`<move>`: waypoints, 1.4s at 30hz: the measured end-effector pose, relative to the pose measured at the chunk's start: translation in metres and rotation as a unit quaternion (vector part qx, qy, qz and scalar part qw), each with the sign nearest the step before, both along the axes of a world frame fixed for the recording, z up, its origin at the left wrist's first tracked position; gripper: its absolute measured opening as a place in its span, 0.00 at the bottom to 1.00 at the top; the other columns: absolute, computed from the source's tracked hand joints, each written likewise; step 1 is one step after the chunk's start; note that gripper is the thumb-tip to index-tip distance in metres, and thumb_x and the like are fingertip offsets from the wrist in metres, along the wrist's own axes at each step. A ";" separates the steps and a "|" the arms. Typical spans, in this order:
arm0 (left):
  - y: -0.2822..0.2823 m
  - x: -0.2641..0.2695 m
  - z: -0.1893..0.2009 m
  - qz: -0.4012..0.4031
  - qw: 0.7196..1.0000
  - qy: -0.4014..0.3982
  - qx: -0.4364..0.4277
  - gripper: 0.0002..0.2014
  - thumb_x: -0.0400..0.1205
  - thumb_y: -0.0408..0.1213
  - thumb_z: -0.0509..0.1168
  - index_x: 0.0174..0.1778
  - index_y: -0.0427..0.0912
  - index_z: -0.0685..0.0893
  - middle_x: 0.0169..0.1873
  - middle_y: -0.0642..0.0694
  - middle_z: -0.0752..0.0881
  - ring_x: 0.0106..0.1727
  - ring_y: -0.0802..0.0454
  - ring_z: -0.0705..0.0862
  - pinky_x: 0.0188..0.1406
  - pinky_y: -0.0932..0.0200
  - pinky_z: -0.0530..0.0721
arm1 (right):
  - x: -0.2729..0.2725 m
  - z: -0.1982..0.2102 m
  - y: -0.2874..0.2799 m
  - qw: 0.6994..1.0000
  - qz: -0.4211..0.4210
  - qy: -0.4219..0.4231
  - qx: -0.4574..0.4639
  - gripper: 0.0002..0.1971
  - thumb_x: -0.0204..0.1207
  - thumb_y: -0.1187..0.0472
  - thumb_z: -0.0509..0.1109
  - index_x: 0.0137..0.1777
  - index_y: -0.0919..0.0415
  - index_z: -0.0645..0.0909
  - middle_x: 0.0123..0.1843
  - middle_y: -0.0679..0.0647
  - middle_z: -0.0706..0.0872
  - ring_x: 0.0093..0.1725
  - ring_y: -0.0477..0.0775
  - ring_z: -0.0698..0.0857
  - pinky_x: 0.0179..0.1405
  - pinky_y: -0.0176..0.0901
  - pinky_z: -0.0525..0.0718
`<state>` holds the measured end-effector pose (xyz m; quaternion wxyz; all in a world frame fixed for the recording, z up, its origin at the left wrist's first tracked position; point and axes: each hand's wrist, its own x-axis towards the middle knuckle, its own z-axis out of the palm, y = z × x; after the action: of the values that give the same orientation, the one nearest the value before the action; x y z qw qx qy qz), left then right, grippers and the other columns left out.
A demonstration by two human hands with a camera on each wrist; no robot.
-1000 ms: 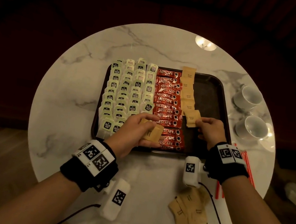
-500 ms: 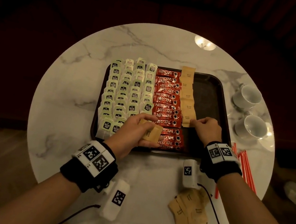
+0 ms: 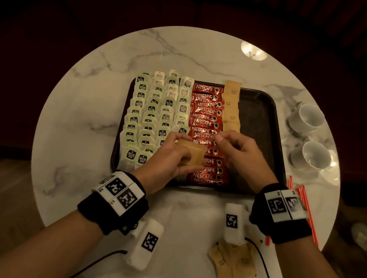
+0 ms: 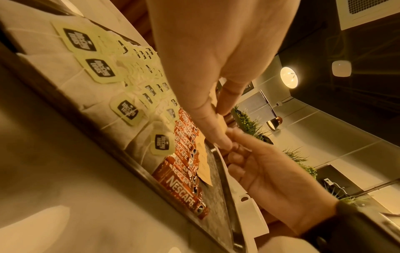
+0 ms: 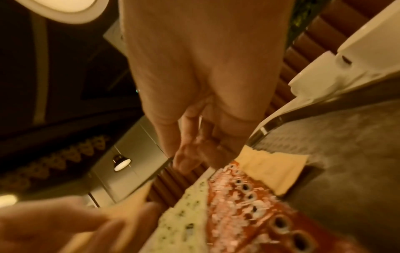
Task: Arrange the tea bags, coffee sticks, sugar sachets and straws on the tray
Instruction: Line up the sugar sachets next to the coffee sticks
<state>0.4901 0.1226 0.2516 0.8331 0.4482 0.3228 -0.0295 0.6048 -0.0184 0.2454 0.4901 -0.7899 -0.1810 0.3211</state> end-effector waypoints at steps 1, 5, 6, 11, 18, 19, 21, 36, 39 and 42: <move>0.000 0.000 -0.001 0.000 1.000 -0.013 0.002 0.18 0.83 0.19 0.57 0.65 0.41 0.69 0.57 0.35 0.78 0.50 0.38 0.88 0.43 0.53 0.91 | -0.005 0.005 0.000 0.999 0.024 0.016 0.016 0.10 0.84 0.53 0.65 0.54 0.54 0.86 0.41 0.41 0.85 0.33 0.34 0.81 0.34 0.31 0.79; 0.003 -0.003 -0.004 -0.018 0.997 -0.047 0.066 0.24 0.81 0.23 0.66 0.69 0.47 0.70 0.55 0.38 0.85 0.52 0.42 0.90 0.44 0.54 0.91 | -0.016 0.013 -0.004 0.997 0.056 0.014 0.042 0.08 0.83 0.55 0.68 0.53 0.55 0.87 0.40 0.46 0.87 0.33 0.39 0.79 0.34 0.36 0.80; 0.005 -0.003 -0.004 -0.035 0.994 -0.049 0.088 0.25 0.81 0.25 0.67 0.70 0.50 0.70 0.55 0.39 0.86 0.52 0.42 0.90 0.44 0.54 0.91 | -0.016 0.013 -0.005 0.997 0.052 0.015 0.050 0.08 0.82 0.57 0.68 0.53 0.57 0.87 0.42 0.48 0.88 0.33 0.40 0.80 0.34 0.36 0.81; 0.026 0.000 0.003 -0.069 0.980 -0.034 0.185 0.17 0.84 0.33 0.64 0.70 0.47 0.76 0.56 0.42 0.86 0.51 0.49 0.89 0.42 0.55 0.91 | -0.011 -0.005 -0.023 0.994 -0.060 0.053 0.071 0.06 0.83 0.62 0.67 0.52 0.61 0.86 0.45 0.53 0.89 0.38 0.47 0.85 0.37 0.36 0.87; 0.073 -0.023 -0.027 0.048 0.931 0.042 0.358 0.07 0.85 0.33 0.64 0.56 0.46 0.83 0.56 0.47 0.86 0.55 0.53 0.84 0.51 0.59 0.86 | 0.009 -0.039 -0.053 0.965 -0.236 0.112 0.034 0.06 0.84 0.64 0.66 0.58 0.62 0.81 0.53 0.57 0.89 0.43 0.48 0.90 0.49 0.41 0.89; 0.078 -0.028 -0.031 0.052 0.920 0.056 0.385 0.07 0.85 0.33 0.64 0.55 0.47 0.83 0.56 0.48 0.85 0.56 0.54 0.83 0.56 0.57 0.84 | 0.010 -0.042 -0.054 0.963 -0.242 0.118 0.027 0.07 0.84 0.64 0.66 0.59 0.64 0.81 0.54 0.57 0.88 0.45 0.49 0.90 0.50 0.42 0.89; 0.084 -0.038 -0.041 0.049 0.899 0.080 0.428 0.08 0.84 0.34 0.64 0.55 0.50 0.83 0.58 0.49 0.84 0.61 0.54 0.81 0.61 0.55 0.81 | 0.013 -0.049 -0.055 0.961 -0.248 0.124 0.010 0.09 0.84 0.65 0.67 0.61 0.65 0.81 0.54 0.59 0.88 0.45 0.51 0.90 0.52 0.44 0.88; 0.080 -0.049 -0.050 0.042 0.876 0.150 0.456 0.23 0.80 0.32 0.66 0.72 0.45 0.73 0.71 0.40 0.70 0.71 0.42 0.74 0.75 0.43 0.72 | 0.012 -0.057 -0.051 0.963 -0.184 -0.054 -0.188 0.07 0.79 0.55 0.73 0.50 0.59 0.82 0.36 0.54 0.86 0.29 0.47 0.82 0.26 0.35 0.76; 0.072 -0.048 -0.041 0.031 0.857 0.141 0.495 0.23 0.81 0.32 0.65 0.72 0.44 0.73 0.72 0.40 0.70 0.76 0.42 0.66 0.77 0.47 0.67 | 0.010 -0.047 -0.059 0.970 -0.191 -0.055 -0.143 0.09 0.80 0.54 0.72 0.51 0.59 0.82 0.35 0.55 0.86 0.29 0.49 0.81 0.29 0.40 0.76; 0.049 -0.043 -0.028 0.012 0.835 0.101 0.541 0.20 0.80 0.31 0.65 0.69 0.45 0.76 0.72 0.41 0.70 0.76 0.45 0.62 0.73 0.54 0.64 | -0.002 -0.029 -0.075 0.978 -0.186 -0.053 -0.083 0.06 0.82 0.55 0.70 0.50 0.57 0.83 0.32 0.53 0.85 0.26 0.46 0.79 0.29 0.39 0.76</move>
<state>0.4471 0.1720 0.2234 0.4208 0.8181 0.3747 0.1151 0.6028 -0.0935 0.2168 0.4638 -0.8635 -0.0296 0.1959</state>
